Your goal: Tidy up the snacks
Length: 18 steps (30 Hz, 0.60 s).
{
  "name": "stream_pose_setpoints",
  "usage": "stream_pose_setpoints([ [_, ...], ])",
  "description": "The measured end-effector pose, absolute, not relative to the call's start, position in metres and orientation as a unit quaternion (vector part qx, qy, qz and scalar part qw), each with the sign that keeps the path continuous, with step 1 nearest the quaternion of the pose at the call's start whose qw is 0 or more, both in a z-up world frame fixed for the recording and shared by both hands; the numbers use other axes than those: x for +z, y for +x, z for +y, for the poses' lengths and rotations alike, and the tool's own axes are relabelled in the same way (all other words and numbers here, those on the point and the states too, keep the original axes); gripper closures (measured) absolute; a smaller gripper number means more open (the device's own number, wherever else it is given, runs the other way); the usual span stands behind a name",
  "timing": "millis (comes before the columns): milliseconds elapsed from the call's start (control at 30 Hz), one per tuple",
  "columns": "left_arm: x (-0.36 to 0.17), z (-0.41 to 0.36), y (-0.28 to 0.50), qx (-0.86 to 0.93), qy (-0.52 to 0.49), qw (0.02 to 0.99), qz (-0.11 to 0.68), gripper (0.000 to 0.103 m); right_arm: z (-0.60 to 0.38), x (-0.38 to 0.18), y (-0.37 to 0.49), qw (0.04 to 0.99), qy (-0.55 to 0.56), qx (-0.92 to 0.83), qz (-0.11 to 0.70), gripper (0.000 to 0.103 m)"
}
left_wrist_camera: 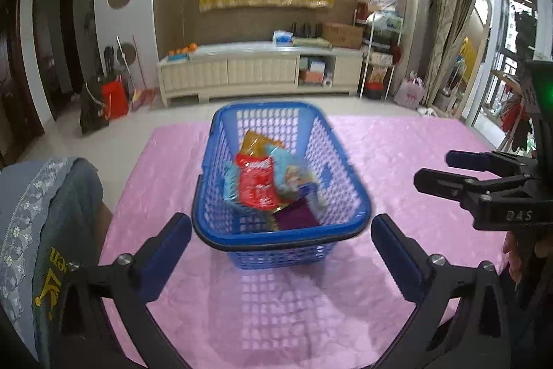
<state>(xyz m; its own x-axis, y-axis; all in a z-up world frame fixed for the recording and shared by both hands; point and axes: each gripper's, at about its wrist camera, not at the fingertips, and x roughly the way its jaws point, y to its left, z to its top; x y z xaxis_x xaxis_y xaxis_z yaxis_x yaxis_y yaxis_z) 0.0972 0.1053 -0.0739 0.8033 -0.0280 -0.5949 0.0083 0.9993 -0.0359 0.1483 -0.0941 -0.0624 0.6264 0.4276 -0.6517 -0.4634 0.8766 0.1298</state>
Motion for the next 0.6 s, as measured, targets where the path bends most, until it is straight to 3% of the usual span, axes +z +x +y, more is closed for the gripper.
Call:
stream_pose_setpoints([
  [33,-0.069,0.100,0.090,-0.008,-0.017,0.953,0.301,0.000,-0.100,-0.057,0.140,0.907,-0.026,0.242,0.344,0.000],
  [267,-0.039,0.067,0.052,-0.005,-0.015,0.970,0.243,0.000,-0.134,-0.018,0.083,0.935,-0.032,0.208,0.286,0.000],
  [600,-0.021,0.045,0.026,-0.016,-0.019,0.975,0.222,0.000,-0.152,0.008,0.043,0.948,-0.033,0.197,0.249,0.000],
])
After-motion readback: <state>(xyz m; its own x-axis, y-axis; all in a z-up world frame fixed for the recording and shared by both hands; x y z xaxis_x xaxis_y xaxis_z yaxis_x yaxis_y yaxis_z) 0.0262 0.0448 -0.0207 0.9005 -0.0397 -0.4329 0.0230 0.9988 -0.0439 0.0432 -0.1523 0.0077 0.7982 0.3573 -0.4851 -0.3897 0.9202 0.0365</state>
